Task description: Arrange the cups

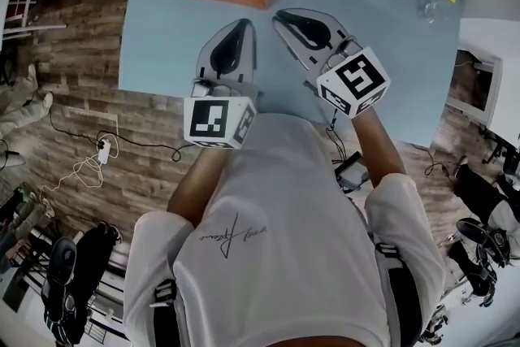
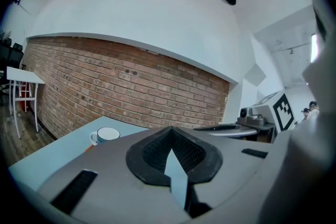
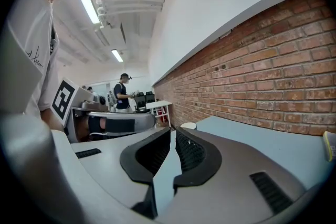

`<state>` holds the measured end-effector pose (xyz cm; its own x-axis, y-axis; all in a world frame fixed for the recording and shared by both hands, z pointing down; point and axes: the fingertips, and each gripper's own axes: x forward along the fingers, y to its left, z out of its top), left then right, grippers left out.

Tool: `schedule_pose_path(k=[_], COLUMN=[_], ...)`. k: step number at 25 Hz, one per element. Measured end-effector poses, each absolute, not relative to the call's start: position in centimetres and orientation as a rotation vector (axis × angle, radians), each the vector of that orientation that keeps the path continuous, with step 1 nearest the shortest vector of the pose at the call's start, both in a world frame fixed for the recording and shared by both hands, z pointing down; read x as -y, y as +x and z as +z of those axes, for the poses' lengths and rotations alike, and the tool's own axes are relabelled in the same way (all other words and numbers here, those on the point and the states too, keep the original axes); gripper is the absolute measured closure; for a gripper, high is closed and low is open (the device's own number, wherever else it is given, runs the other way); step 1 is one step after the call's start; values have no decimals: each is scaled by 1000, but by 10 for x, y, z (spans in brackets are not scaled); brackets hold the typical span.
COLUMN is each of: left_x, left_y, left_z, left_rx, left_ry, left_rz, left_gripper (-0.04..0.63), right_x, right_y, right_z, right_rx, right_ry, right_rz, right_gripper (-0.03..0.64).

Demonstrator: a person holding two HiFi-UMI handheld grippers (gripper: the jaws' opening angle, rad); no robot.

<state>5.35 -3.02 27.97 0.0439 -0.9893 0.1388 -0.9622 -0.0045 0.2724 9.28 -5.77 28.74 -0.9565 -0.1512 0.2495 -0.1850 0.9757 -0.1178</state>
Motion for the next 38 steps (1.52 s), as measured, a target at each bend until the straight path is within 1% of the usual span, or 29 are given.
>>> schedule_pose_path(k=[19,21,23,30,38], left_x=[67,70,73,82,90], left_y=[46,45,46,46,48], left_z=[308,311,314,319,331], left_rx=[1916,1913,1904,1906,1881], left_ry=[1960,1950,1944,1929,1905], left_rz=[-108,-105,-102,-88,-79], left_gripper=[586,587,588,588,587], right_x=[124,129,135,151,170], right_y=[68,66,64,54,48], right_z=[335,341,346,358,373], right_rx=[2799,2784,2764,2708,2680], right_ry=[-142,-198,-247,-368,-394], right_rz=[58,64,75,25,-21], right_gripper=[592,575,534,511,490])
